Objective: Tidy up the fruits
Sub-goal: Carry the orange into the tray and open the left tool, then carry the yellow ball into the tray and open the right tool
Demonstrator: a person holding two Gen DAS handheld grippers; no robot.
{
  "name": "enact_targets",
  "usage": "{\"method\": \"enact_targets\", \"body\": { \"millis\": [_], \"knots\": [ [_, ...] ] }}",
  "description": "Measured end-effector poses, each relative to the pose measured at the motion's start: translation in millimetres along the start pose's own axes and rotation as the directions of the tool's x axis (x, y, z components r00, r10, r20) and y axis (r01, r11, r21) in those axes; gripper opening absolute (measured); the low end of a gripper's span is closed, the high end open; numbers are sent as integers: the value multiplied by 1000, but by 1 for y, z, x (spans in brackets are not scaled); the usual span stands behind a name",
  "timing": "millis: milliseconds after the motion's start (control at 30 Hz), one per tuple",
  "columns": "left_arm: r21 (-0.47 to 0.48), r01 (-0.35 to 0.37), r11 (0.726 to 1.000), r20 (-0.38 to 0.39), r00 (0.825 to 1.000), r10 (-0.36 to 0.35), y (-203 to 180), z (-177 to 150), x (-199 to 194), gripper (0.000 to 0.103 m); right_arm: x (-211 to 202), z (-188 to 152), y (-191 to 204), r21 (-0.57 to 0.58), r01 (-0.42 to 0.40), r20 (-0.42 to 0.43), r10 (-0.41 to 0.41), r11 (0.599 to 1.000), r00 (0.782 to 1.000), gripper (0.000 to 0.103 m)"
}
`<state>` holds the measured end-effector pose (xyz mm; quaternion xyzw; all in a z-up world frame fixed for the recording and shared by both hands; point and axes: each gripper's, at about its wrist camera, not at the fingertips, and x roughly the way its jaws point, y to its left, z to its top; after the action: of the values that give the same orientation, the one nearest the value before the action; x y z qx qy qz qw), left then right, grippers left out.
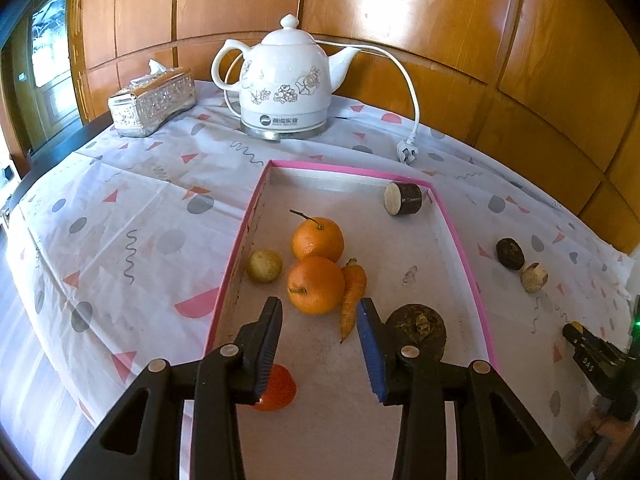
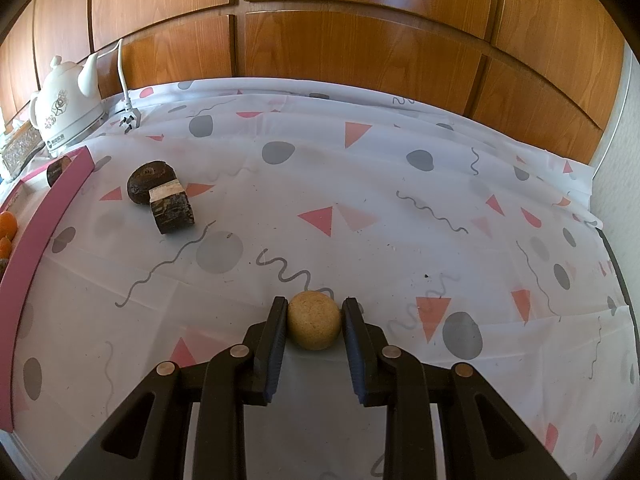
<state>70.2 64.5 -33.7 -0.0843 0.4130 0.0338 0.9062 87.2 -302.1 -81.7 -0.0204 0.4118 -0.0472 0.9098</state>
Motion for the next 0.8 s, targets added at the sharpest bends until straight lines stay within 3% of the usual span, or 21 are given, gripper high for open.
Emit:
{"method": "enact_targets", "body": {
  "millis": [67, 200, 433, 567, 700, 800],
  "knots": [
    [-7, 3, 1000, 4, 1000, -3, 0, -1, -2, 42, 0, 0, 0, 0, 0, 1, 0, 1000, 1000, 27],
    [-23, 13, 1000, 10, 1000, -13, 1, -3, -7, 55, 0, 0, 0, 0, 0, 1, 0, 1000, 1000, 27],
    [18, -6, 1000, 30, 1000, 6, -3, -5, -15, 57, 0, 1, 0, -6, 1, -2, -1, 1000, 1000, 26],
    [26, 0, 1000, 59, 998, -2, -2, -5, -23, 70, -2, 2, 2, -2, 3, -11, -3, 1000, 1000, 26],
    [13, -4, 1000, 80, 997, 3, 1, -4, -30, 80, -9, 2, 4, 34, -50, -16, 51, 998, 999, 26],
    [10, -14, 1000, 83, 996, 13, 3, -4, -32, 81, -20, 5, 17, 29, -101, 2, 101, 994, 995, 26]
  ]
}}
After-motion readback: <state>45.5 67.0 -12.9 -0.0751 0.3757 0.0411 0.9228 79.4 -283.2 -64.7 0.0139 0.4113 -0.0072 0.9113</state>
